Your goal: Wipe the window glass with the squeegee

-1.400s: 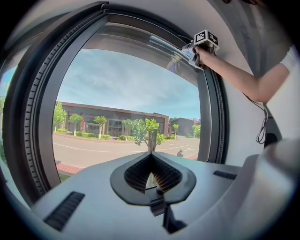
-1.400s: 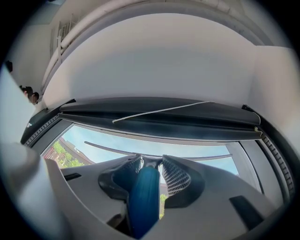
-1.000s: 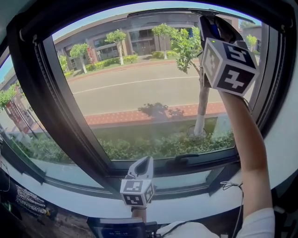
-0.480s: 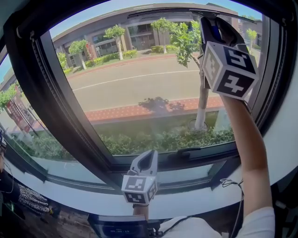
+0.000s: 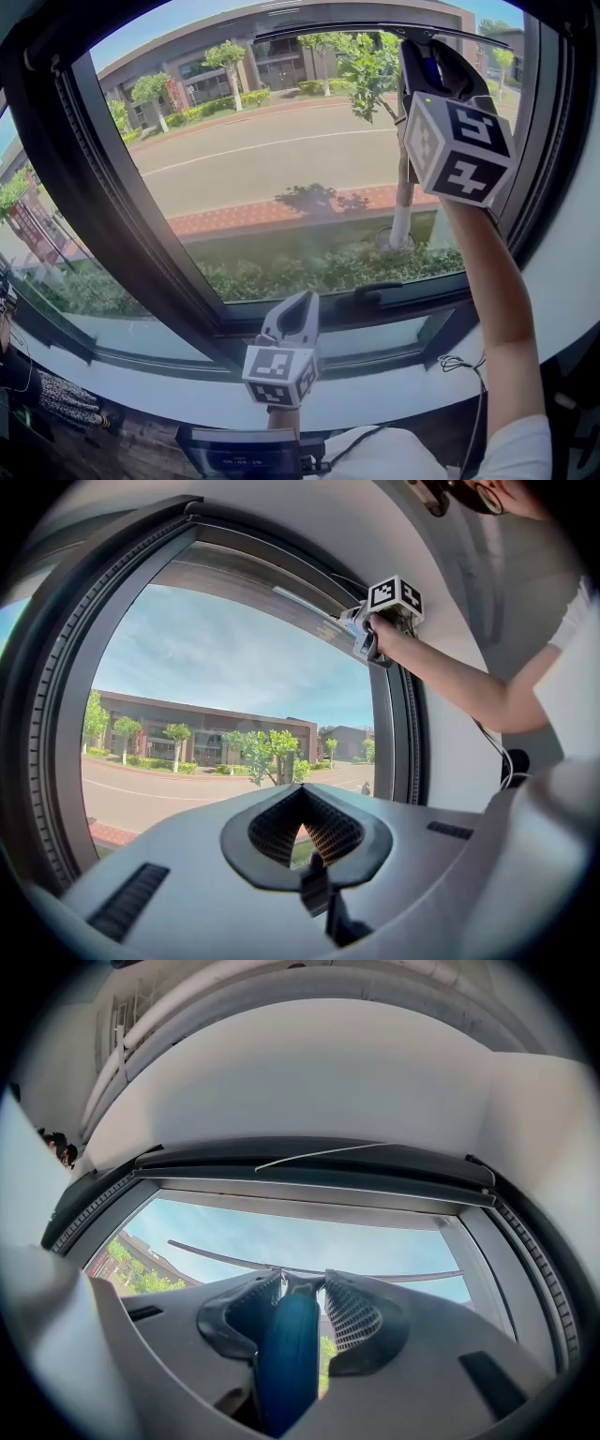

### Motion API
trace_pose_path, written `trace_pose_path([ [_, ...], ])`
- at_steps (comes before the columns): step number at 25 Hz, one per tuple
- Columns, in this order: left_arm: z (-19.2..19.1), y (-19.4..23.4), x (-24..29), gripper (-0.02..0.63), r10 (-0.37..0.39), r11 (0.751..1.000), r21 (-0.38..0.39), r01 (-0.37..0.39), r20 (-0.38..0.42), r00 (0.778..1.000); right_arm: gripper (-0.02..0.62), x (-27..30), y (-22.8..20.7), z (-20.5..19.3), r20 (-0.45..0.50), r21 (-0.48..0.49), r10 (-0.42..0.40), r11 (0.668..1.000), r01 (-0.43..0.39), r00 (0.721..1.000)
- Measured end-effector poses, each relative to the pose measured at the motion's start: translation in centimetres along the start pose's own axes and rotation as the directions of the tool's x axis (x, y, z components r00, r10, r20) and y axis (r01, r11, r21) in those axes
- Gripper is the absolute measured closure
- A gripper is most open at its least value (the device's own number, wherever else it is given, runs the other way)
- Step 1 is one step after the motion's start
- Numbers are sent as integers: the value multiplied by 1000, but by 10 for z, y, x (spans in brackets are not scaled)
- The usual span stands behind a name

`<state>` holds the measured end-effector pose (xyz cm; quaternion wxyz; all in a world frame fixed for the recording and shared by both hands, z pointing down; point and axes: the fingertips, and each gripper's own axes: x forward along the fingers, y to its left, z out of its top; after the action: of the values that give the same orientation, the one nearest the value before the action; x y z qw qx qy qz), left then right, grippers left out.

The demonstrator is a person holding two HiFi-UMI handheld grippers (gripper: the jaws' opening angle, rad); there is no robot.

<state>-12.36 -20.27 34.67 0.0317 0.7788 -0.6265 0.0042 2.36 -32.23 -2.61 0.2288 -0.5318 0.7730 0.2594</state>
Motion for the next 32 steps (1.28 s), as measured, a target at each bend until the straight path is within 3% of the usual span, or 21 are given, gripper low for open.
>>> trace_pose_path([
  [25,-11,-8,-7,606,-8,1000,2,8,-24,1000,446,-37,12,-40,-43,-12,3,1000,-3,999],
  [32,4,-20,-2,606,-14,1000,15,14,-29,999,446,-40,4,-44,-64,3,12,1000,-12,998],
])
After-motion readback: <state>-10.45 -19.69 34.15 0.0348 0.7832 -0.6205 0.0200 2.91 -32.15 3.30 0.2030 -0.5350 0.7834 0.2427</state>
